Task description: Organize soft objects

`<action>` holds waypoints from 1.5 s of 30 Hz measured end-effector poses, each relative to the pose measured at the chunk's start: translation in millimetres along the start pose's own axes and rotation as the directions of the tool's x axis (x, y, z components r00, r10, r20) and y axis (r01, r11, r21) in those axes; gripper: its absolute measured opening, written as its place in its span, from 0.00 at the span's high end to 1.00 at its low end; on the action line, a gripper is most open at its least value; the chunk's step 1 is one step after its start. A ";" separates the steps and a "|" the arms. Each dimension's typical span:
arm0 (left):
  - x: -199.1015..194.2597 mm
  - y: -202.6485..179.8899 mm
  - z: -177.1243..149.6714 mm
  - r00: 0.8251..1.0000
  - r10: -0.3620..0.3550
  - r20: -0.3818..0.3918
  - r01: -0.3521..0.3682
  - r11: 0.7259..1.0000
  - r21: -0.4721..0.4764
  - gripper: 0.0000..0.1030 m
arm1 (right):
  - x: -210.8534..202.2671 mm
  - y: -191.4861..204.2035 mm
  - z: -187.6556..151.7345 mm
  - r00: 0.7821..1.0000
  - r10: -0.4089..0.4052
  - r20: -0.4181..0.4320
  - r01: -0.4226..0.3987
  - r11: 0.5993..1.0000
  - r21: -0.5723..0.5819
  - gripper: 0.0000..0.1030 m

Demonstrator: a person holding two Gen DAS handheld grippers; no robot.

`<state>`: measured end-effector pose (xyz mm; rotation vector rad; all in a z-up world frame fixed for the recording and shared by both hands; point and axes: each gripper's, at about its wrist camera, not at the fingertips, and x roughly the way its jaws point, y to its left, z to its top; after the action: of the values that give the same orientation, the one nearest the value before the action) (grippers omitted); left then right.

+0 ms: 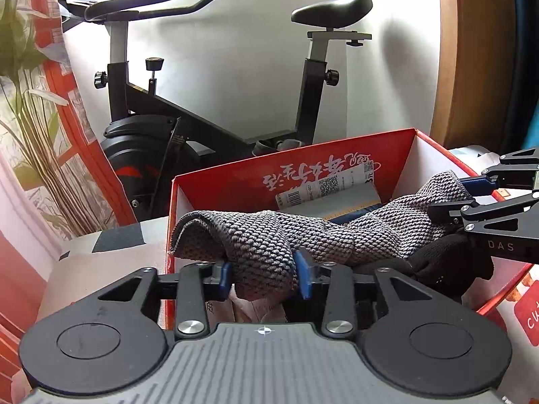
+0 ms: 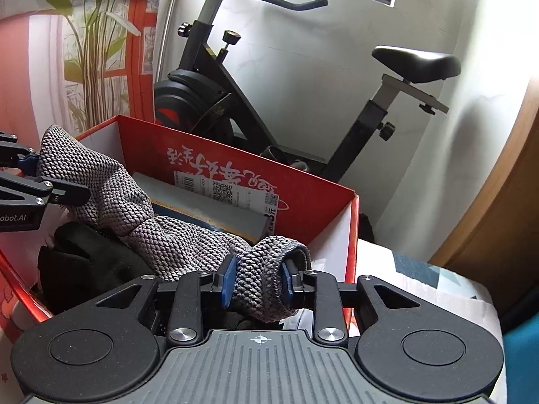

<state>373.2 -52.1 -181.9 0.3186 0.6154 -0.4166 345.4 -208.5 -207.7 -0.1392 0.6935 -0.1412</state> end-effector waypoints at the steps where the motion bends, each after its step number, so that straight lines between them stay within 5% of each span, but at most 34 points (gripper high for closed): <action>1: -4.3 0.6 0.8 1.000 0.004 0.008 -0.004 1.000 0.002 0.36 | -1.1 -1.5 -0.4 1.000 0.005 -0.004 -0.005 1.000 0.017 0.70; 4: -26.1 4.4 4.9 0.999 0.006 0.053 -0.006 1.000 -0.002 0.22 | -12.6 -6.4 0.6 1.000 -0.004 0.005 0.004 1.000 0.015 0.59; 6: -47.1 8.3 7.4 0.996 0.007 0.086 -0.004 0.999 -0.033 0.17 | -26.5 -10.1 1.7 1.000 -0.004 0.029 0.004 1.000 0.031 0.40; 10: -105.7 7.6 14.2 0.982 0.029 0.189 -0.019 0.998 -0.053 0.00 | -65.8 -16.5 7.8 0.996 -0.008 0.086 0.001 0.997 0.080 0.20; 12: -138.2 6.8 15.9 0.969 0.043 0.243 -0.026 0.997 -0.075 0.00 | -90.0 -16.9 11.1 0.993 -0.001 0.117 -0.012 0.994 0.110 0.03; 20: -247.6 1.2 11.3 0.942 0.079 0.325 -0.036 0.990 -0.139 0.00 | -215.9 -7.3 25.0 0.960 0.001 0.279 -0.054 0.981 0.184 0.00; 24: -295.1 -1.1 -2.6 0.927 0.112 0.358 -0.073 0.990 -0.120 0.00 | -278.0 7.1 20.0 0.927 -0.051 0.373 -0.026 0.980 0.199 0.00; 28: -336.8 -3.9 -20.0 0.914 0.136 0.382 -0.090 0.987 -0.134 0.00 | -328.2 20.5 8.2 0.918 -0.074 0.389 -0.029 0.967 0.252 0.00; 38: -385.5 -11.1 -48.4 0.915 0.149 0.375 -0.088 0.981 -0.175 0.00 | -406.6 46.9 -38.6 0.911 -0.058 0.409 -0.066 0.957 0.282 0.00; 45: -381.5 -9.5 -55.6 0.938 0.151 0.313 -0.090 0.975 -0.202 0.00 | -422.3 50.3 -56.1 0.912 -0.073 0.404 -0.063 0.948 0.312 0.00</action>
<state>59.8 68.9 7.6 0.1036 0.3029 -0.2818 -7.6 -89.6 5.1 0.1400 0.2406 -0.2199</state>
